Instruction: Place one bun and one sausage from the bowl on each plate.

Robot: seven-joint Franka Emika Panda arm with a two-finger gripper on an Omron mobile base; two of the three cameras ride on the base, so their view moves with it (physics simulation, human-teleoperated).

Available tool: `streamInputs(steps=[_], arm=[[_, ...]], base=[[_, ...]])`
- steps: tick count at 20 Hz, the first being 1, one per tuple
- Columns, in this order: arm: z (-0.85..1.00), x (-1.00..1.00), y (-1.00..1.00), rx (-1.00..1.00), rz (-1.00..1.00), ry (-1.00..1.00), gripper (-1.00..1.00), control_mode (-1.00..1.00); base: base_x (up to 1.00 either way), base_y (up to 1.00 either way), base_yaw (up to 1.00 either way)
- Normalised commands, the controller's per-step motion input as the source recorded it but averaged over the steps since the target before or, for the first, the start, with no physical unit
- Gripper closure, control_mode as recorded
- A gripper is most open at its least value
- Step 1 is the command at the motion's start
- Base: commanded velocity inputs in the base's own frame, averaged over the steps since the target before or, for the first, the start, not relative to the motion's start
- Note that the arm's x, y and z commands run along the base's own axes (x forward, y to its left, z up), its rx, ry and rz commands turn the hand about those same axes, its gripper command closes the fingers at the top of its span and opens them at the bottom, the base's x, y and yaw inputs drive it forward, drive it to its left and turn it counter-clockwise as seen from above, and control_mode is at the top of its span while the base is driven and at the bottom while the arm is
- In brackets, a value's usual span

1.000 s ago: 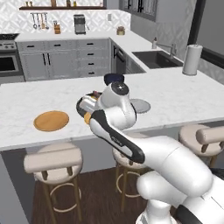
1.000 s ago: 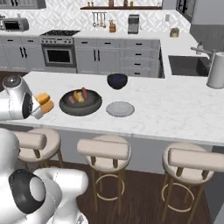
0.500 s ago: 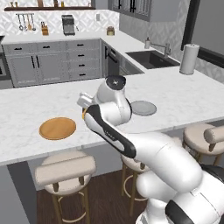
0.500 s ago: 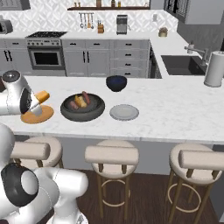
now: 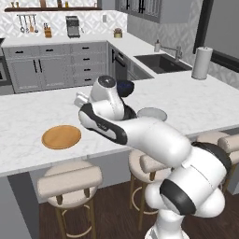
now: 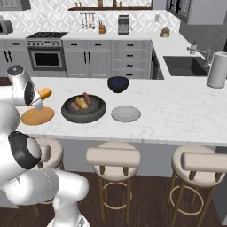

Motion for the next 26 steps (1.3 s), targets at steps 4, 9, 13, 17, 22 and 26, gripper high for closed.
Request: streamInputs(steps=[4,9,13,17,22,26], arm=[[-0.17,0.21,0.54,0.00,0.00,0.00,1.00,-1.00],[-0.34,0.09,0.28,0.00,0.00,0.03,1.00,-1.00],[-0.33,0.09,0.08,0.00,0.00,0.04,1.00,-1.00],[-0.36,0.04,0.00,0.00,0.00,0.06,1.00,-1.00],[-0.40,0.31,0.14,0.00,0.00,0.04,1.00,-1.00],[-0.34,0.56,0.48,0.00,0.00,0.03,1.00,-1.00]], base=[[0.00,0.00,0.00],[0.00,0.00,0.00],[0.00,0.00,0.00],[0.00,0.00,0.00],[0.00,0.00,0.00],[0.00,0.00,0.00]])
